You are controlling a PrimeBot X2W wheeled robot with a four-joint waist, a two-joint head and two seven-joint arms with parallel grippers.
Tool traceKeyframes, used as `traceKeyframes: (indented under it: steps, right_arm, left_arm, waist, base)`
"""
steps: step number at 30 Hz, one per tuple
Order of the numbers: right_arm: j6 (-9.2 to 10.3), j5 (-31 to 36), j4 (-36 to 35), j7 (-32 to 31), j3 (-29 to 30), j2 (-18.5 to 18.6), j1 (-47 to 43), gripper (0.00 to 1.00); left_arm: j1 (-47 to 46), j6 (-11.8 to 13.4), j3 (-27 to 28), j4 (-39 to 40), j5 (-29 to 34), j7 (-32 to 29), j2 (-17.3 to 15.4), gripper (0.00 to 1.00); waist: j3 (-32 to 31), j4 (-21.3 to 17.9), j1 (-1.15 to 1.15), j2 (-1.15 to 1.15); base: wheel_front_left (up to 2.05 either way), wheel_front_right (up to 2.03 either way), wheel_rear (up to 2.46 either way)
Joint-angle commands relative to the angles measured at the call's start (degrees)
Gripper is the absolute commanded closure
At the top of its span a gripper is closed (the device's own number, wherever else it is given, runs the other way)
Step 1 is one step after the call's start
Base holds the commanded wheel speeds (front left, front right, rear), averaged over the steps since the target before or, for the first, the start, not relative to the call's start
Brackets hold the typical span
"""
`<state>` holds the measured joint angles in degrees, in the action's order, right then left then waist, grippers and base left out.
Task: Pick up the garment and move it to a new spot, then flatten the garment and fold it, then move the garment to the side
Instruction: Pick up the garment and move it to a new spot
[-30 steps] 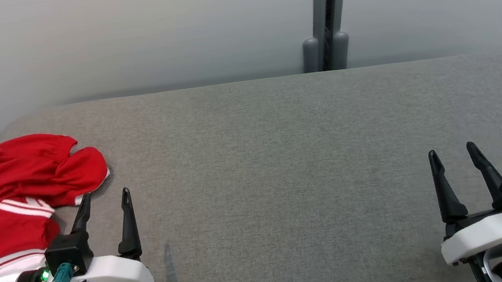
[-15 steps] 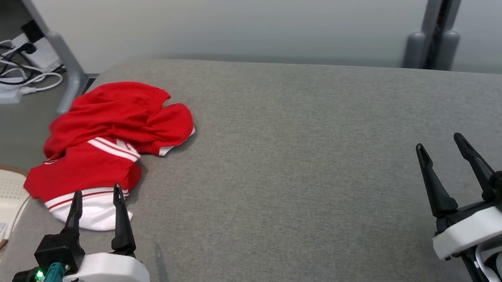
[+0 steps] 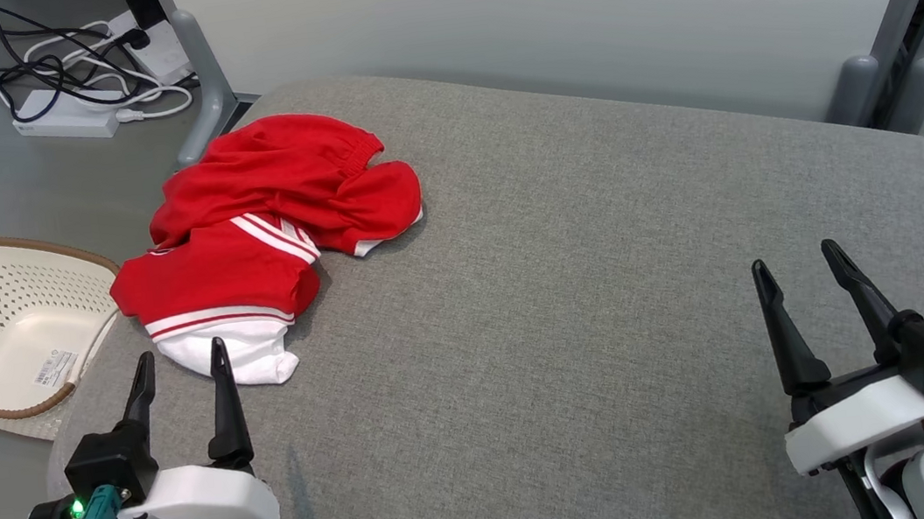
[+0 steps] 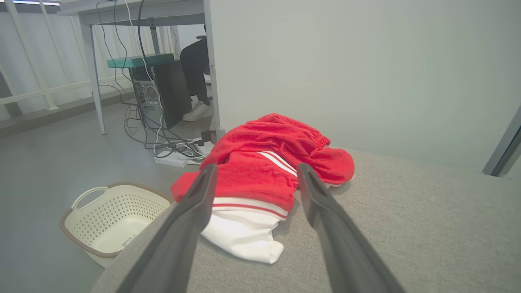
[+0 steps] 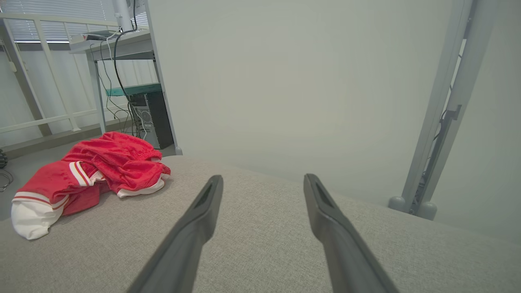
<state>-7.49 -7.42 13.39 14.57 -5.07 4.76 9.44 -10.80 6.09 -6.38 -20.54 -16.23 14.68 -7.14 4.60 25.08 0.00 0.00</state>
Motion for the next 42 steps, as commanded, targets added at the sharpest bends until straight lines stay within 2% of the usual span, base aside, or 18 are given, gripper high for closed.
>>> traceKeyframes:
  steps: [1,12,18,21,29,30,38,42]
  right_arm:
    - [0.00,-0.52,0.12,-0.02,-0.11,0.41,0.45,0.00]
    - [0.00,-0.60,0.17,-0.06,-0.35,0.76,0.99,0.00]
    - [0.00,-0.37,-0.74,-0.47,-0.66,1.17,2.14,0.00]
    - [0.00,-0.21,-1.16,-0.89,-1.37,1.17,2.90,0.00]
    - [0.00,-0.12,-2.47,-1.48,-3.75,2.04,6.50,0.00]
    - [0.00,-0.12,-2.47,-1.48,-3.75,2.04,6.50,0.00]
    - [0.00,-0.71,-2.81,-1.66,-5.44,3.32,9.71,0.00]
    - [0.00,-0.91,-2.76,-1.19,-5.91,3.35,10.97,0.00]
  left_arm:
    - [-0.53,0.05,0.17,-0.01,-0.28,0.24,-0.26,0.00]
    - [-3.09,0.09,0.08,0.51,-0.83,-0.14,-0.17,0.00]
    - [-9.34,-0.11,-0.07,2.80,-0.65,-2.04,-0.97,0.00]
    - [-13.50,-0.53,0.56,1.02,-1.29,-3.31,-2.00,0.00]
    - [-25.73,-2.33,2.19,-13.73,-2.63,-5.78,-5.61,0.00]
    - [-25.73,-2.33,2.19,-13.73,-2.63,-5.78,-5.61,0.00]
    - [-36.23,-4.95,2.70,-30.81,-3.63,-7.02,-9.11,0.00]
    - [-39.93,-5.04,2.52,-37.20,-3.50,-8.44,-10.88,0.00]
  waist:
    - [0.00,-0.05,0.00,0.00]
    - [0.96,-0.78,0.00,0.00]
    - [2.87,-2.80,0.00,0.00]
    - [4.45,-4.67,0.00,0.00]
    - [10.75,-11.60,0.00,0.00]
    - [10.75,-11.60,0.00,0.00]
    - [17.42,-16.91,0.00,0.00]
    - [19.65,-18.47,0.00,0.00]
  base:
    - [0.00,0.00,0.00]
    - [0.00,0.00,0.00]
    - [0.00,0.00,0.00]
    - [0.00,0.00,0.00]
    - [0.00,0.00,0.00]
    - [0.00,0.00,0.00]
    - [0.00,0.00,0.00]
    - [0.00,0.00,0.00]
